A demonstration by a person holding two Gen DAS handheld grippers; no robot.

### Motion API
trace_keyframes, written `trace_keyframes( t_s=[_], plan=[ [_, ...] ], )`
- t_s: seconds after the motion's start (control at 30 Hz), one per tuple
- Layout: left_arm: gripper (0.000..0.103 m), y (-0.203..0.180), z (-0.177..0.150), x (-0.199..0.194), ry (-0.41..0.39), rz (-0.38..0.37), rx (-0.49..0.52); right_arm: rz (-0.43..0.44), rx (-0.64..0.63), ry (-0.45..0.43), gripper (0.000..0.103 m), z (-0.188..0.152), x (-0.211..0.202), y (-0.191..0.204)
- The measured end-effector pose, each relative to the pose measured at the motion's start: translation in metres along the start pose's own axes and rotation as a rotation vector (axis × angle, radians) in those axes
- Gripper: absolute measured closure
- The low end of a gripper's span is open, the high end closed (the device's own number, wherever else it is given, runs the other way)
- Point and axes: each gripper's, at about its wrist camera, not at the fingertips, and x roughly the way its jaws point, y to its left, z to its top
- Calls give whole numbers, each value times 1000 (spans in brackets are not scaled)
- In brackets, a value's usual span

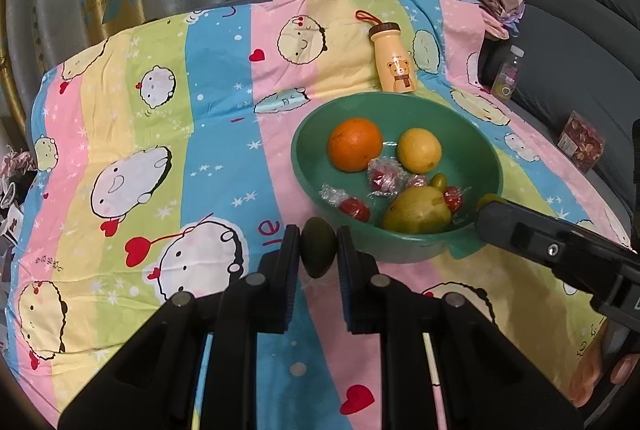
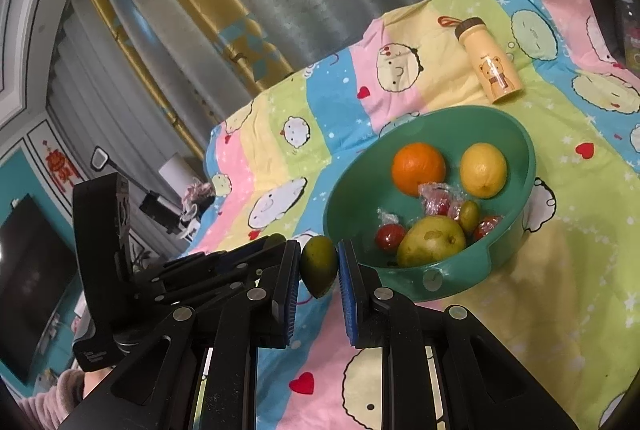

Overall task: Organize fruits
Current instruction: 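Carry both small green fruits over the green basin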

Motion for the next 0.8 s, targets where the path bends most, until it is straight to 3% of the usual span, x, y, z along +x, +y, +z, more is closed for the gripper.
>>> trace_keyframes(
  t_s=[0.53,0.8],
  plan=[
    [85,-8,22,-12,-31,-24,-15,11,64,-97,83,26,-14,-23],
    [85,-12,37,-4,-14,-64,-31,-24,95,-96,83,31,-13,-36]
  ],
)
